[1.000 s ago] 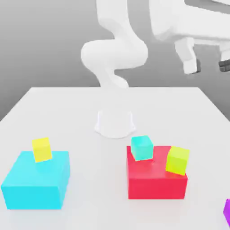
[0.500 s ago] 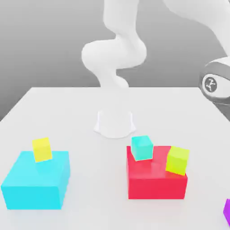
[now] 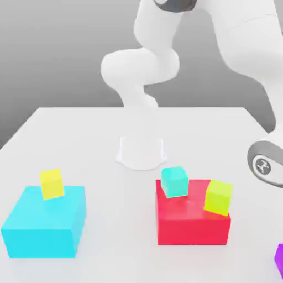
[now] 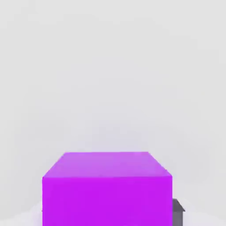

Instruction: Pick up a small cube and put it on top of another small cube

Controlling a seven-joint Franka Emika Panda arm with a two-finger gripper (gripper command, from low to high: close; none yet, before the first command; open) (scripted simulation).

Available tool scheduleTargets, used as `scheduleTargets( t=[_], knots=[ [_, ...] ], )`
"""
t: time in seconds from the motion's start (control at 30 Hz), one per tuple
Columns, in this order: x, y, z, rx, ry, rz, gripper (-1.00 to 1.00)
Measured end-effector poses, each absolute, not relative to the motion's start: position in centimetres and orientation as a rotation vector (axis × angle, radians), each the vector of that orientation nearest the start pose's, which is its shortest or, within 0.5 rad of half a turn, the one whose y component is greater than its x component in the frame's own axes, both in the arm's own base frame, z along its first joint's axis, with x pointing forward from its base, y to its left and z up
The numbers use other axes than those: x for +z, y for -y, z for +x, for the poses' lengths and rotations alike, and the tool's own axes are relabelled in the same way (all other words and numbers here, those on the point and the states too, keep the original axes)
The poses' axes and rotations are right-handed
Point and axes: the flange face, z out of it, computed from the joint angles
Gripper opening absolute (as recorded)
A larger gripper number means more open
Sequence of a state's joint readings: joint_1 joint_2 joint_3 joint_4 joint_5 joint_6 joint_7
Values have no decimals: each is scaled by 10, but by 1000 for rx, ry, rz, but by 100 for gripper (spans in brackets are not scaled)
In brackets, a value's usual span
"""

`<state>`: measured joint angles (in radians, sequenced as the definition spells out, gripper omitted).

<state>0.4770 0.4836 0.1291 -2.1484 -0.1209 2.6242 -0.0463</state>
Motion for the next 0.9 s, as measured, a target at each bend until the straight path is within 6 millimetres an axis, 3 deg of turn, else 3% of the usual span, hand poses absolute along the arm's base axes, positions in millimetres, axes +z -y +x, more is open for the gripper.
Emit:
scheduleTargets(
  t=[0.27, 0.6, 0.73, 0.87, 0.9],
  knots=[
    [256, -283, 437, 14, 848, -3003, -100],
    [321, -213, 378, 13, 402, -3098, -100],
    [330, -188, 353, 5, 235, -3127, -100],
    [286, -184, 350, 3, 205, -3133, -100],
    [276, -184, 349, 2, 204, -3134, 100]
  ],
)
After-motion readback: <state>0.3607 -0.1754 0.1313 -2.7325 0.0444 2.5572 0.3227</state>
